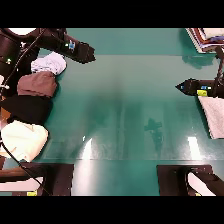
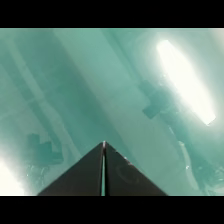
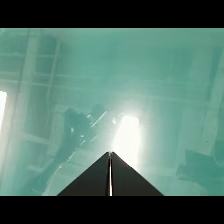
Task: Fold the shirts.
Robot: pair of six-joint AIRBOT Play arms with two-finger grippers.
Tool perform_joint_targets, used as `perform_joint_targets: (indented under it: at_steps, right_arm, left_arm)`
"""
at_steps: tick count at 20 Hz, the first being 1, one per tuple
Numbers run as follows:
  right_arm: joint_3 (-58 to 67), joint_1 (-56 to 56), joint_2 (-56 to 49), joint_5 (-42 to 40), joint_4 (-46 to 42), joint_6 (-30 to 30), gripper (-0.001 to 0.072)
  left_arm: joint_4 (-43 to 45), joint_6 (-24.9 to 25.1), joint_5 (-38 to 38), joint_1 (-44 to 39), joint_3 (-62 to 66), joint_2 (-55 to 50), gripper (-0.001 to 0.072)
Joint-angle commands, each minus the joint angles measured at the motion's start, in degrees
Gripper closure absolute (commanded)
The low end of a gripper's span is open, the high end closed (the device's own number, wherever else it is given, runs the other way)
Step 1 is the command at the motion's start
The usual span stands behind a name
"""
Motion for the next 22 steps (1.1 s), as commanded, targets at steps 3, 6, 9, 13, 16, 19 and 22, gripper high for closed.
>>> perform_joint_targets:
  at_steps: [3,6,9,13,16,19,22]
  right_arm:
    - [0.0,0.1,0.0,-0.1,0.0,0.0,0.0699]
    - [0.0,0.1,0.0,-0.6,0.0,0.0,0.0699]
    - [0.0,0.1,0.0,-1.2,0.0,0.0,0.0699]
    - [0.0,0.1,0.0,-2.5,0.0,0.0,0.0699]
    - [0.0,0.1,0.0,-3.1,0.1,0.0,0.0699]
    - [0.0,0.1,0.0,-2.8,0.2,0.0,0.0699]
    - [0.0,0.1,0.0,-2.8,0.6,0.0,0.0699]
  left_arm:
    - [0.0,0.0,0.0,0.0,0.0,0.0,0.0680]
    - [0.0,0.0,0.0,0.0,0.0,0.0,0.0680]
    - [0.0,0.0,0.0,0.0,0.0,0.0,0.0680]
    - [0.0,0.0,0.0,0.0,0.0,0.0,0.0680]
    - [0.3,0.3,4.8,0.0,0.0,0.0,0.0679]
    - [14.0,0.8,10.9,0.2,0.0,-0.5,0.0130]
    - [31.9,-4.8,13.8,4.3,0.0,-3.8,0.0147]
